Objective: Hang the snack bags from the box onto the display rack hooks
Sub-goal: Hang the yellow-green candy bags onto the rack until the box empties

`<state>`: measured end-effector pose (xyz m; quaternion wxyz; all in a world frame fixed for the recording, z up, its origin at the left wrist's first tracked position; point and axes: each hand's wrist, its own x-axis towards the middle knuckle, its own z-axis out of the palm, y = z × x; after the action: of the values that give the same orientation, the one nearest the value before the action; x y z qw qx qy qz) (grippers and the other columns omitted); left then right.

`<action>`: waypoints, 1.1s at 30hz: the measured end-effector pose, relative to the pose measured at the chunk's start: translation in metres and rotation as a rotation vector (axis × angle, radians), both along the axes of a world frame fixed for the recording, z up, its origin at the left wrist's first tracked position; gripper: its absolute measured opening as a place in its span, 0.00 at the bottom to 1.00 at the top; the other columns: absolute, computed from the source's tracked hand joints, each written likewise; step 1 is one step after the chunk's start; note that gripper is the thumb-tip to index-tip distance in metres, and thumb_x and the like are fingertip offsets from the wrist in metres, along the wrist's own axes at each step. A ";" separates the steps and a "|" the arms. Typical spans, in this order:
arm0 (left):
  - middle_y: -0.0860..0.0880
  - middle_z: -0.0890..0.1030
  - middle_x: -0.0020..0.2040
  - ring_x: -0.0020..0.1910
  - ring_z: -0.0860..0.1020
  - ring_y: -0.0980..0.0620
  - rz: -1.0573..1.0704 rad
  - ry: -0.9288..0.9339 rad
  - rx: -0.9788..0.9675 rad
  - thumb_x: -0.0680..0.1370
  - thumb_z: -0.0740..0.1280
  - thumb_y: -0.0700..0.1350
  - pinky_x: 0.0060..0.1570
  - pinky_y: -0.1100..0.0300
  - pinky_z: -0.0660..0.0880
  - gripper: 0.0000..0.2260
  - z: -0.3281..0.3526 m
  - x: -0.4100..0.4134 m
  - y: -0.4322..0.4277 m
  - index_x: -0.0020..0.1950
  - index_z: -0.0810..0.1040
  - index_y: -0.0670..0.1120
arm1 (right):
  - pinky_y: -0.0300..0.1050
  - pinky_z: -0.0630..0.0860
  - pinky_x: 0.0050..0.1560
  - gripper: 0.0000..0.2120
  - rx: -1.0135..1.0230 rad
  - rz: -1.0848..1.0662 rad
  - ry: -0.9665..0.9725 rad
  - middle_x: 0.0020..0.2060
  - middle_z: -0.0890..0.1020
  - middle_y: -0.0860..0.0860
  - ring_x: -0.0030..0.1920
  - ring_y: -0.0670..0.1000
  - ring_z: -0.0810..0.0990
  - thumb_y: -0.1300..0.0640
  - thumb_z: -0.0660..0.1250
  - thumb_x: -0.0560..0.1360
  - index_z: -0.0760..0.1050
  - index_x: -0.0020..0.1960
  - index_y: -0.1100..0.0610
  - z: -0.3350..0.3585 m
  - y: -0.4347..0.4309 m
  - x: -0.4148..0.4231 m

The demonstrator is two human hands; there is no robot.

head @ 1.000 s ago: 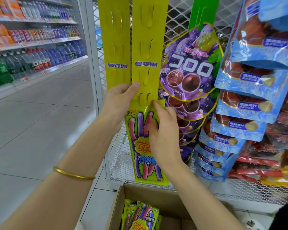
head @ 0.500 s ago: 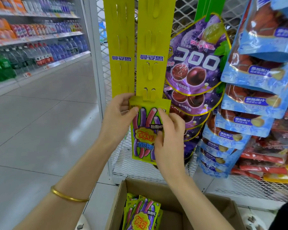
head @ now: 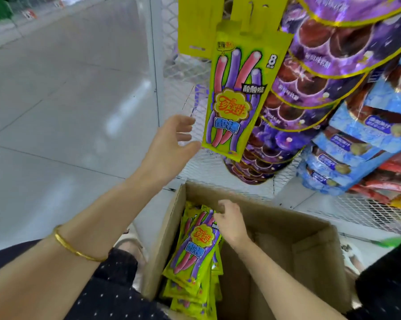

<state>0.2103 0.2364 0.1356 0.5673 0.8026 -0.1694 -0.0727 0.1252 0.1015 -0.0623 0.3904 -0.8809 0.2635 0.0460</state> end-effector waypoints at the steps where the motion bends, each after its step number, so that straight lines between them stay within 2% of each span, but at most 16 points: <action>1: 0.53 0.74 0.59 0.53 0.75 0.57 0.001 0.027 0.006 0.76 0.67 0.38 0.49 0.70 0.72 0.17 -0.003 0.001 0.002 0.63 0.71 0.47 | 0.44 0.67 0.61 0.20 0.014 -0.064 0.074 0.64 0.71 0.57 0.61 0.55 0.73 0.59 0.62 0.77 0.66 0.68 0.59 -0.015 0.000 0.002; 4: 0.53 0.75 0.58 0.52 0.76 0.58 0.004 0.104 0.025 0.76 0.66 0.39 0.49 0.65 0.75 0.16 -0.011 0.005 0.007 0.63 0.71 0.49 | 0.49 0.70 0.58 0.24 0.201 -0.363 0.251 0.62 0.73 0.62 0.62 0.61 0.72 0.57 0.67 0.75 0.63 0.67 0.65 -0.054 0.004 0.004; 7: 0.54 0.75 0.57 0.51 0.76 0.59 0.017 0.140 0.038 0.76 0.66 0.40 0.50 0.62 0.75 0.16 -0.015 0.009 0.009 0.63 0.71 0.50 | 0.48 0.72 0.49 0.21 0.429 -0.715 0.208 0.55 0.78 0.64 0.55 0.62 0.77 0.58 0.72 0.71 0.70 0.57 0.69 -0.073 0.008 0.010; 9: 0.54 0.75 0.57 0.52 0.76 0.59 0.015 0.155 0.048 0.76 0.66 0.40 0.50 0.62 0.76 0.15 -0.017 0.011 0.008 0.62 0.71 0.50 | 0.48 0.72 0.47 0.19 0.481 -0.815 0.195 0.51 0.80 0.63 0.52 0.62 0.79 0.55 0.72 0.71 0.74 0.53 0.69 -0.080 0.009 0.013; 11: 0.54 0.75 0.56 0.50 0.76 0.59 0.015 0.171 0.048 0.76 0.66 0.41 0.48 0.62 0.76 0.15 -0.019 0.012 0.007 0.61 0.72 0.50 | 0.49 0.72 0.45 0.12 0.544 -0.792 0.174 0.48 0.81 0.63 0.47 0.60 0.80 0.56 0.72 0.71 0.78 0.43 0.65 -0.081 0.011 0.016; 13: 0.53 0.75 0.57 0.49 0.76 0.59 0.008 0.195 0.043 0.76 0.66 0.40 0.48 0.62 0.76 0.14 -0.022 0.013 0.006 0.61 0.72 0.50 | 0.47 0.73 0.42 0.10 0.650 -0.747 0.120 0.46 0.82 0.66 0.40 0.55 0.78 0.59 0.73 0.70 0.76 0.33 0.60 -0.076 0.011 0.017; 14: 0.52 0.75 0.57 0.48 0.76 0.59 0.002 0.212 0.043 0.76 0.66 0.40 0.49 0.61 0.76 0.14 -0.024 0.012 0.005 0.60 0.72 0.50 | 0.44 0.72 0.41 0.10 0.712 -0.726 0.077 0.45 0.82 0.64 0.39 0.53 0.78 0.60 0.72 0.71 0.76 0.33 0.59 -0.070 0.010 0.015; 16: 0.52 0.75 0.57 0.47 0.76 0.58 -0.007 0.239 0.069 0.76 0.66 0.39 0.49 0.59 0.76 0.13 -0.030 0.012 0.003 0.58 0.72 0.51 | 0.42 0.74 0.39 0.04 0.890 -0.663 0.028 0.43 0.83 0.58 0.38 0.53 0.80 0.61 0.69 0.74 0.78 0.41 0.59 -0.046 0.010 0.010; 19: 0.48 0.74 0.61 0.52 0.76 0.54 -0.034 0.303 0.205 0.76 0.66 0.39 0.52 0.56 0.75 0.14 -0.042 0.014 -0.001 0.60 0.72 0.49 | 0.49 0.80 0.44 0.08 1.113 -0.479 -0.064 0.48 0.84 0.58 0.45 0.56 0.83 0.61 0.65 0.76 0.77 0.54 0.62 -0.010 0.004 0.002; 22: 0.46 0.72 0.62 0.57 0.73 0.49 -0.101 0.315 0.459 0.76 0.67 0.44 0.51 0.60 0.71 0.21 -0.053 0.020 -0.008 0.68 0.68 0.43 | 0.49 0.81 0.44 0.10 1.068 -0.363 -0.133 0.50 0.83 0.60 0.46 0.56 0.83 0.61 0.65 0.75 0.76 0.55 0.63 0.016 -0.003 -0.003; 25: 0.45 0.72 0.60 0.58 0.72 0.48 -0.193 0.296 0.630 0.75 0.68 0.50 0.53 0.60 0.68 0.22 -0.054 0.029 -0.011 0.65 0.68 0.42 | 0.49 0.80 0.45 0.06 0.956 -0.271 -0.208 0.48 0.84 0.59 0.46 0.56 0.82 0.62 0.66 0.74 0.78 0.49 0.60 0.042 -0.007 -0.005; 27: 0.44 0.74 0.61 0.59 0.73 0.47 -0.256 0.395 0.585 0.74 0.70 0.49 0.54 0.59 0.70 0.23 -0.050 0.031 -0.011 0.65 0.69 0.40 | 0.47 0.79 0.46 0.05 0.888 -0.200 -0.254 0.47 0.84 0.57 0.45 0.54 0.83 0.62 0.67 0.74 0.79 0.49 0.60 0.060 -0.010 -0.007; 28: 0.44 0.76 0.60 0.58 0.75 0.48 -0.298 0.413 0.544 0.74 0.70 0.47 0.51 0.60 0.72 0.20 -0.045 0.031 -0.011 0.63 0.72 0.40 | 0.46 0.79 0.46 0.06 0.863 -0.172 -0.271 0.47 0.84 0.56 0.45 0.52 0.83 0.63 0.66 0.74 0.79 0.50 0.60 0.069 -0.012 -0.009; 31: 0.38 0.79 0.52 0.47 0.77 0.49 -0.361 0.376 0.416 0.75 0.69 0.40 0.42 0.60 0.75 0.03 -0.028 0.018 -0.011 0.46 0.76 0.42 | 0.45 0.80 0.47 0.07 0.844 -0.093 -0.323 0.47 0.85 0.54 0.46 0.51 0.83 0.64 0.65 0.75 0.79 0.51 0.59 0.098 -0.020 -0.015; 33: 0.36 0.79 0.51 0.45 0.77 0.49 -0.342 0.295 0.353 0.75 0.68 0.38 0.46 0.54 0.76 0.04 -0.015 0.008 -0.011 0.42 0.75 0.45 | 0.42 0.79 0.43 0.07 0.827 -0.067 -0.393 0.45 0.85 0.51 0.45 0.49 0.83 0.64 0.64 0.75 0.78 0.50 0.57 0.119 -0.022 -0.018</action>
<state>0.2186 0.2255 0.1206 0.4167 0.8295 -0.2027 -0.3118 0.1068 0.0794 0.0570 0.7529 -0.6342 0.1724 -0.0336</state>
